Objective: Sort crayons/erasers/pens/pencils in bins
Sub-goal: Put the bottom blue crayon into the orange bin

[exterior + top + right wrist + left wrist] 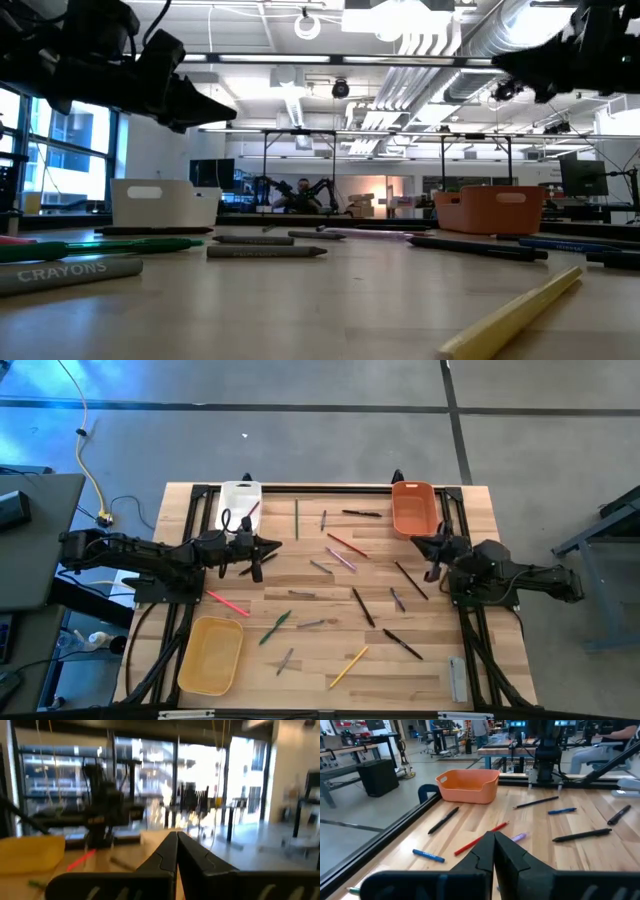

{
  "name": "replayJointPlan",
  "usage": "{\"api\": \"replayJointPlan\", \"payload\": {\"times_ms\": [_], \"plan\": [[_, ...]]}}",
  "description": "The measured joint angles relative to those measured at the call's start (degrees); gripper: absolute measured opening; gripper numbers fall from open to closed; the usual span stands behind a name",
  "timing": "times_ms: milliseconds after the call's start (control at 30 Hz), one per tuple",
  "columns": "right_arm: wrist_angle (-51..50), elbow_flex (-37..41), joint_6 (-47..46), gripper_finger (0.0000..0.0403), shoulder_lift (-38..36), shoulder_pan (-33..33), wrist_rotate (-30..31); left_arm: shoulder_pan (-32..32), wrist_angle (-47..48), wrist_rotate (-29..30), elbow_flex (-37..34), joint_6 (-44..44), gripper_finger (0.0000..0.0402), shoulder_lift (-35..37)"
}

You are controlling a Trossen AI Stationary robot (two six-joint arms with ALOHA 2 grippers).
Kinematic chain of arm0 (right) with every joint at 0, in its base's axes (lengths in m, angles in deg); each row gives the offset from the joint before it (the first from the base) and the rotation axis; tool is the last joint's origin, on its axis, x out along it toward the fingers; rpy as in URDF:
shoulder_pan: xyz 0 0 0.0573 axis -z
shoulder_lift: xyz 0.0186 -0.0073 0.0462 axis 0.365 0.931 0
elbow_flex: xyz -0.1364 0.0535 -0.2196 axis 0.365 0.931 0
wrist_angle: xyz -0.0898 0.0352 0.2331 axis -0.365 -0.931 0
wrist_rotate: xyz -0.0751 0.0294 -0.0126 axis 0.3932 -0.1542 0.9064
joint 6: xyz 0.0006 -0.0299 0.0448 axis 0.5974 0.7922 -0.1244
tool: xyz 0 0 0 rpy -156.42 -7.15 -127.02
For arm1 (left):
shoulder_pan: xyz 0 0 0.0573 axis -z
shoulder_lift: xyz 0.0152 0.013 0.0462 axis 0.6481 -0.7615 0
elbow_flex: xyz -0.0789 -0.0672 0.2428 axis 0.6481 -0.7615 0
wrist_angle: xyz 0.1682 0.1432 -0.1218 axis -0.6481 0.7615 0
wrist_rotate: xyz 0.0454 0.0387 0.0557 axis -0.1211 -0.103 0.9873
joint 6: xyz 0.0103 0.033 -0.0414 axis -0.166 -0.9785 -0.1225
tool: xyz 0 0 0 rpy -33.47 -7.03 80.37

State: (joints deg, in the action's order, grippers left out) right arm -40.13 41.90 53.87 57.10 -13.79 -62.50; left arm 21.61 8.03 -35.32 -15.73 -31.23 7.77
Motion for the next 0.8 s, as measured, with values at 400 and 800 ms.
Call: {"api": "replayJointPlan", "payload": {"times_ms": [400, 800], "plan": [[1.5, -8.5, 2.4, 0.0, 6.2, -0.9, -5.6, 0.0, -0.3, -1.2, 0.0, 1.5, 0.0, 0.0], [-6.0, -24.1, -1.3, 0.0, 31.8, -3.3, -0.8, 0.0, -1.9, -2.6, 0.0, 1.5, 0.0, 0.0]]}}
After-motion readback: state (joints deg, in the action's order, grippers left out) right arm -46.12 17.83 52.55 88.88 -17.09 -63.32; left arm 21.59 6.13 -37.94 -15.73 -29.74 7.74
